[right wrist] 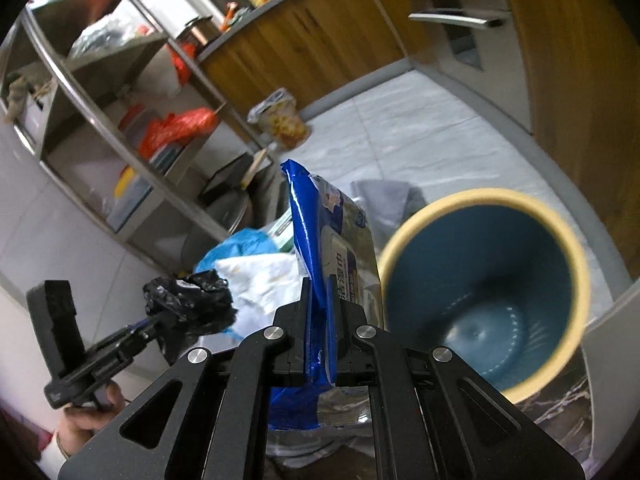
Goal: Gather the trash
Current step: 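Carry the black bag and blue wipes pack over the teal bin with both grippers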
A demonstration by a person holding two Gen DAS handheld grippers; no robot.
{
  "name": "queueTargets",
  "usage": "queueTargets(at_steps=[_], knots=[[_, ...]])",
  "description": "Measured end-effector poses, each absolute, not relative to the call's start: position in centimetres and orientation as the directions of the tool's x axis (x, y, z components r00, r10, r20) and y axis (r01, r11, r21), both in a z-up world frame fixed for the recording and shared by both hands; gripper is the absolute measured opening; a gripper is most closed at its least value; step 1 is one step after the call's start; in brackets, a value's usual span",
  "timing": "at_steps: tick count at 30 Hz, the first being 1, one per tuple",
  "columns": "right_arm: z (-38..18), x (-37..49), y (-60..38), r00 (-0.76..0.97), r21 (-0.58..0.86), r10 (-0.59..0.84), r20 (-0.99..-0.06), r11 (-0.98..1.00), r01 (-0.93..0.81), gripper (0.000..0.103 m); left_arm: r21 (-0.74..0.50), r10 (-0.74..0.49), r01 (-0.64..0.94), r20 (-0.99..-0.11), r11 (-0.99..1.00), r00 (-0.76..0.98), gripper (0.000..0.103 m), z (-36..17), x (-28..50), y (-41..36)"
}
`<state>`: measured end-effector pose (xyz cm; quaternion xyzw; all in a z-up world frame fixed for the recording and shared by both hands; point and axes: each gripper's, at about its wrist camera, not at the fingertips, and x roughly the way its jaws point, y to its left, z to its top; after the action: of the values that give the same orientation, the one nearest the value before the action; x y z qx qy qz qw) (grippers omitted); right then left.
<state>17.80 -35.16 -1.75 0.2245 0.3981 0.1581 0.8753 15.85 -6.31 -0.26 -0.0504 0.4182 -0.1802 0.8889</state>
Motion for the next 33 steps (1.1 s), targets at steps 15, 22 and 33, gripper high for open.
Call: queueTargets(at_steps=[15, 22, 33], knots=[[-3.8, 16.6, -42.0, 0.696, 0.489, 0.33, -0.638, 0.871, 0.035, 0.007, -0.22, -0.46, 0.476, -0.749, 0.851, 0.476, 0.016, -2.1, 18.9, -18.7], [-5.2, 17.4, -42.7, 0.684, 0.478, 0.307, -0.662, 0.875, 0.07, 0.007, -0.25, -0.511, 0.539, -0.753, 0.804, 0.414, 0.016, -4.3, 20.3, -22.7], [-8.4, 17.9, -43.8, 0.628, 0.47, 0.294, -0.721, 0.873, 0.131, 0.007, -0.258, -0.504, 0.572, -0.8, 0.778, 0.325, 0.016, -8.8, 22.2, -26.3]])
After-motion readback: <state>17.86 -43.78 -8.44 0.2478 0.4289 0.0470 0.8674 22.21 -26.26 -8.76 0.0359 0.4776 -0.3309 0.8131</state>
